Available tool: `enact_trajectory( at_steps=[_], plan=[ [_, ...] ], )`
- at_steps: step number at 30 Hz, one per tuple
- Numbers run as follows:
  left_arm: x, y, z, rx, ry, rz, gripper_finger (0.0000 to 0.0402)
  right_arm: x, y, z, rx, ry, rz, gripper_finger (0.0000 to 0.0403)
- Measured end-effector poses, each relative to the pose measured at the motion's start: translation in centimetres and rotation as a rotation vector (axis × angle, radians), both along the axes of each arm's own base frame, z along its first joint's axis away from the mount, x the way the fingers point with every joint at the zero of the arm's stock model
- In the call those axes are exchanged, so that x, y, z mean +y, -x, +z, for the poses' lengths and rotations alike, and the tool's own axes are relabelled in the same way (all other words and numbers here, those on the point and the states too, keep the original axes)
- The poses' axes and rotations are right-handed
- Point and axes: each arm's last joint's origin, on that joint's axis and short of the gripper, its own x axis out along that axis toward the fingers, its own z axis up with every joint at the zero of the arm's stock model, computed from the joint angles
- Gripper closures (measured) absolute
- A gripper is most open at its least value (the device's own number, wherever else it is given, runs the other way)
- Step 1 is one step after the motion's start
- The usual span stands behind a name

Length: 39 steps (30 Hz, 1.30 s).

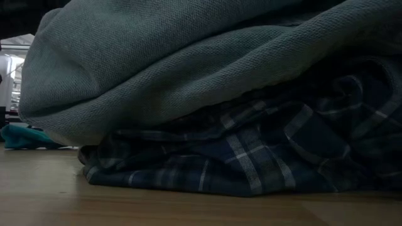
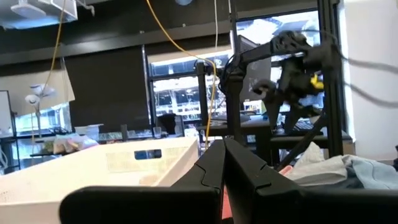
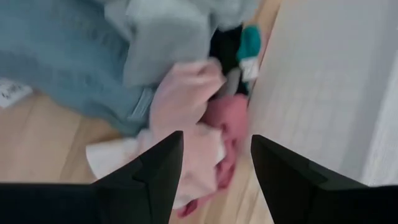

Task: Sort clothes
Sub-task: Put the bottom light pink sock into the white laundry bin

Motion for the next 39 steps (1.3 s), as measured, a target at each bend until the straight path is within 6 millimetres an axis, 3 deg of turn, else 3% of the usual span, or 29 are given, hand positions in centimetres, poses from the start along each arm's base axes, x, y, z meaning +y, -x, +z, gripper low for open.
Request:
enact_trajectory(
  at_steps=[8,13,33,36,39],
  plan=[
    [0.0,-0.3,-0.9,0.088,0.066,-0.023,0.0400,0.6,1.9,-8.2,0.082,0.090,-0.025,0.0194],
    [-0.1,-0.4,-1.7,0.165,0.096,-0.030,0.0400,0.2,2.2,-11.7,0.087,0.077,-0.029,0.0194],
    [-0.1,-0.5,-3.0,0.304,0.072,-0.020,0.0400,-1.3,2.7,-16.1,-0.150,0.248,-0.028,0.0198],
    [-0.1,-0.5,-3.2,0.319,0.098,-0.024,0.0400,-1.3,2.6,-16.0,-0.193,0.284,-0.030,0.0225],
    [-0.1,-0.5,-3.2,0.321,0.088,-0.021,0.0400,-1.3,2.6,-16.0,-0.201,0.292,-0.029,0.0277]
  ],
)
